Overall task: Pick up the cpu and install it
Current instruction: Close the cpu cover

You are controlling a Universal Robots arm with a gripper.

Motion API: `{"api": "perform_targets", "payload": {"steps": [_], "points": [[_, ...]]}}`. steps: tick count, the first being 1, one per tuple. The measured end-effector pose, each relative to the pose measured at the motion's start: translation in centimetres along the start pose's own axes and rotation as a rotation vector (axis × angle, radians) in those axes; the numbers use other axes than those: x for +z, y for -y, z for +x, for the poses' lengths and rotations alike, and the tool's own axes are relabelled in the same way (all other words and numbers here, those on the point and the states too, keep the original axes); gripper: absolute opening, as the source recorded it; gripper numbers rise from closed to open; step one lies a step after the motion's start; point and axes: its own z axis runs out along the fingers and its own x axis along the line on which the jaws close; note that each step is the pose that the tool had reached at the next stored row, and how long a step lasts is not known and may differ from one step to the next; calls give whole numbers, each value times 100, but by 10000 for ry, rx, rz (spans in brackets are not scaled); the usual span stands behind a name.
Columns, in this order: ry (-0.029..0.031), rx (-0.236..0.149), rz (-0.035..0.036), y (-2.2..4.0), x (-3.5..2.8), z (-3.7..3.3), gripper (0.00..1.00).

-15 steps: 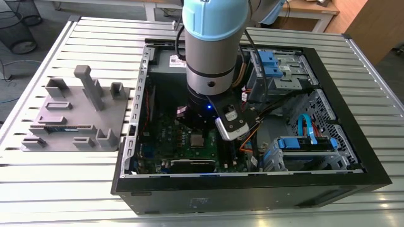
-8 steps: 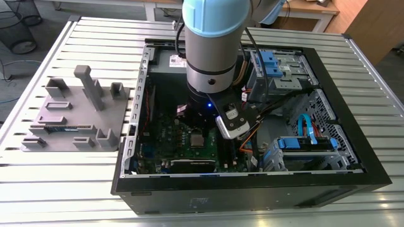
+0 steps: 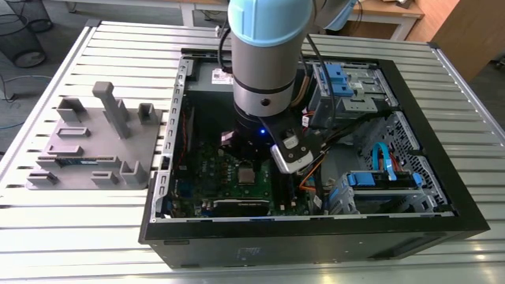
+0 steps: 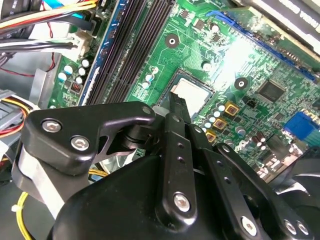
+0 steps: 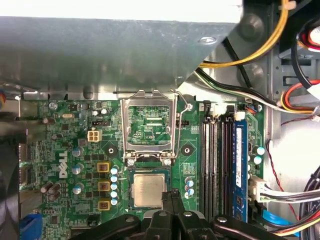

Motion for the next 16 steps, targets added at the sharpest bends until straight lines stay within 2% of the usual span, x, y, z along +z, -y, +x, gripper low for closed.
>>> {"api": "perform_targets", "payload": {"steps": [8,16], "points": [[4,-1263,-102,0,3,0,11],[37,-2337,-270,0,5,0,11]]}}
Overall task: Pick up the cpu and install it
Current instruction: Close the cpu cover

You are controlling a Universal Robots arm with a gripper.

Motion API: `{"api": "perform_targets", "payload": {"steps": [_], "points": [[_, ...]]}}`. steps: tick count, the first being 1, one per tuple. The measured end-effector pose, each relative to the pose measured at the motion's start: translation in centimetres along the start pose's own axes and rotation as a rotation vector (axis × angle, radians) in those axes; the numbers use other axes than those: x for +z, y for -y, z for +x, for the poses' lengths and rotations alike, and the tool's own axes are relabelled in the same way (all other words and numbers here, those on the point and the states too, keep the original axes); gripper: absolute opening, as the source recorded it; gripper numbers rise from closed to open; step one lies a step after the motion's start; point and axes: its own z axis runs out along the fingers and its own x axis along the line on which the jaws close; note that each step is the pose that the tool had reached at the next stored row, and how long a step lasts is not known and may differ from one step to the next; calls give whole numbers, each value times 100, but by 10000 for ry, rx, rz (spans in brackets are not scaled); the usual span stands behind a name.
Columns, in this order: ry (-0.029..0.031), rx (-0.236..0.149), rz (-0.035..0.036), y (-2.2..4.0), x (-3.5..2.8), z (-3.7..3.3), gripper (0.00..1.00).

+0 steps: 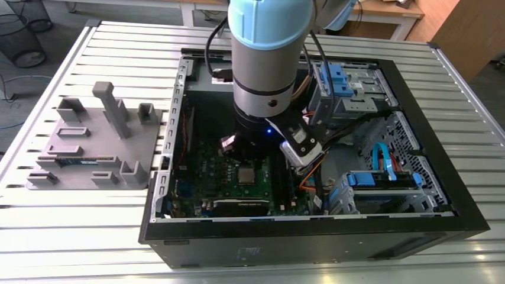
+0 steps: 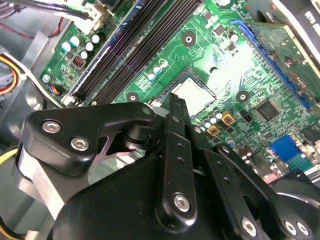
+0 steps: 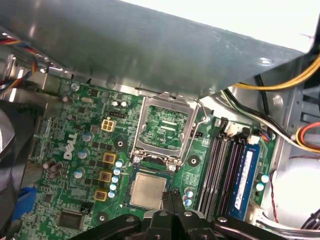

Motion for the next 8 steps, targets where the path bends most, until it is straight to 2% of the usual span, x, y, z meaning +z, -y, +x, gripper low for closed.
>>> {"api": "perform_targets", "payload": {"steps": [4,8], "points": [[-4,-177,-12,0,0,0,11],[-4,-180,-12,1,0,-3,11]]}}
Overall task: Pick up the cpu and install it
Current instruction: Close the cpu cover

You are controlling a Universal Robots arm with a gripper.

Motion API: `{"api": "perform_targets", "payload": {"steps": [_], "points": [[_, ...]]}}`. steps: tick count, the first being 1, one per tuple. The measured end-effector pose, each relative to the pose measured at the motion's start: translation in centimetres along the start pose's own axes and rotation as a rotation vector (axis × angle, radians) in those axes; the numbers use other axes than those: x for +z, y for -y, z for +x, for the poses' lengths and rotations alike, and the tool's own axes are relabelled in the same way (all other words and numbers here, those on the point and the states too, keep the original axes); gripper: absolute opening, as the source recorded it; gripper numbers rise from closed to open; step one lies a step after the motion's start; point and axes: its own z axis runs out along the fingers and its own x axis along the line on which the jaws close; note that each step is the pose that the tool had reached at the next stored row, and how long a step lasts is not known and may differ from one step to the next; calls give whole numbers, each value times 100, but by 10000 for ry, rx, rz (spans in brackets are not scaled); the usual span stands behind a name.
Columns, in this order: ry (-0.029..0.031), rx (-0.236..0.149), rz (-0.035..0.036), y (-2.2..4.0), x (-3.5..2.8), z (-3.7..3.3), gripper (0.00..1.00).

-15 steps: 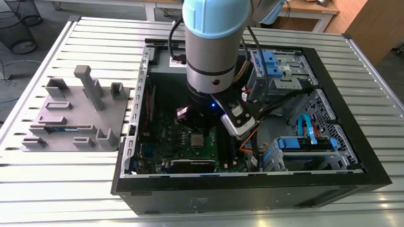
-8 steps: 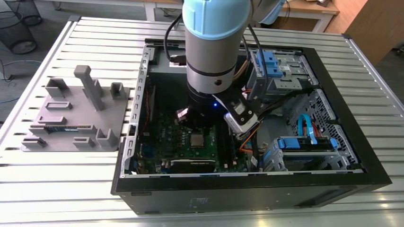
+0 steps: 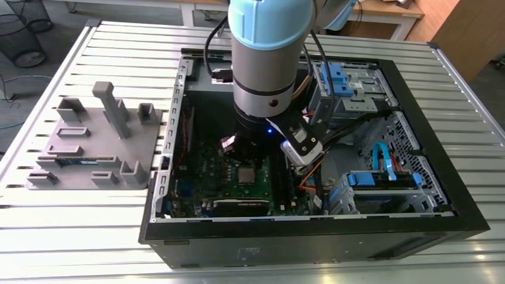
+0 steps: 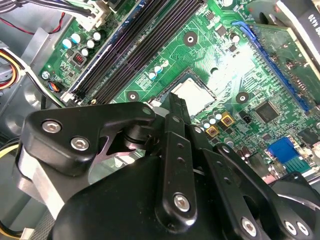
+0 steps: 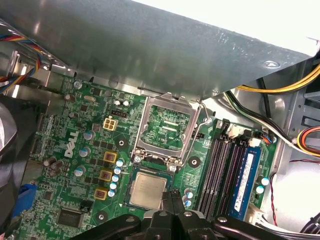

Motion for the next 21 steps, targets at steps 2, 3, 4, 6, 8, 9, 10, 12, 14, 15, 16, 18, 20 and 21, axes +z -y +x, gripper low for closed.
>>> {"api": "perform_targets", "payload": {"steps": [2,3,4,6,8,9,10,12,14,15,16,18,20,21], "points": [[1,1,-1,-2,2,-7,11],[0,1,0,-3,2,-11,11],[0,1,0,-5,3,-18,11],[0,1,0,-8,5,-32,11],[0,2,0,-10,8,-54,11],[1,2,-1,-11,11,-67,11],[1,1,-1,-13,14,-83,11],[0,1,0,-17,19,-112,11],[0,2,0,-27,24,-136,11],[0,1,-1,-34,27,-147,11],[0,2,0,-41,29,-157,11],[0,1,1,-57,34,-177,11],[0,1,0,-68,40,-199,11],[1,2,-1,-71,43,-210,11]]}}
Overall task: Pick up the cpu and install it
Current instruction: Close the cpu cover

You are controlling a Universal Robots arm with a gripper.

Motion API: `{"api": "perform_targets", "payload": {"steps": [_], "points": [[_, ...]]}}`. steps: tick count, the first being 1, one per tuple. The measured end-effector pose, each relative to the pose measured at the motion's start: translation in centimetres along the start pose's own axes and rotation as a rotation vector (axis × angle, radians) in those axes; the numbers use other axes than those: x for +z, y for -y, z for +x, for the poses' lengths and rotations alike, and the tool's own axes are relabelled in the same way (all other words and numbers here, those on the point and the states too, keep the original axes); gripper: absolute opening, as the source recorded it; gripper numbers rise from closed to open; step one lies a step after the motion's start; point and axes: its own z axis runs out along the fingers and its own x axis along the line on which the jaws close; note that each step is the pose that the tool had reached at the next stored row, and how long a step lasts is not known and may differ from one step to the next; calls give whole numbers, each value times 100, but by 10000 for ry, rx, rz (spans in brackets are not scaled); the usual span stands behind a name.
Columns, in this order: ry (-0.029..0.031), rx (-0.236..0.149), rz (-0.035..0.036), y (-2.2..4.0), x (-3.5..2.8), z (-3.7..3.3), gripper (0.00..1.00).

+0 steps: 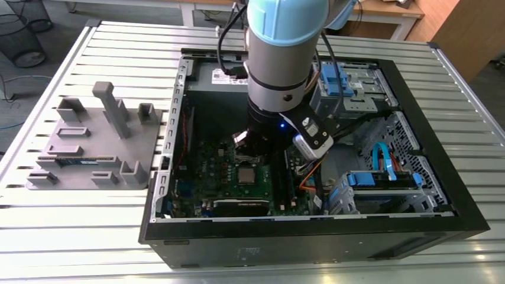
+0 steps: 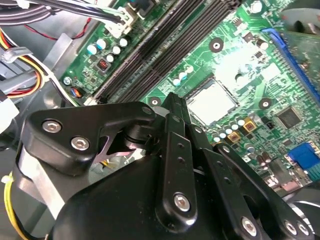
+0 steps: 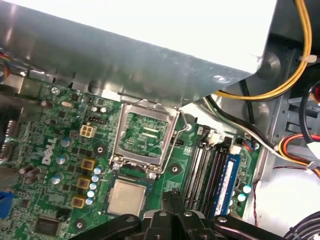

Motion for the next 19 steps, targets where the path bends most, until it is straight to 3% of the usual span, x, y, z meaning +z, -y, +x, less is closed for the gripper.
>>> {"api": "perform_targets", "payload": {"steps": [19], "points": [[7,-17,-28,-121,36,-137,11]]}}
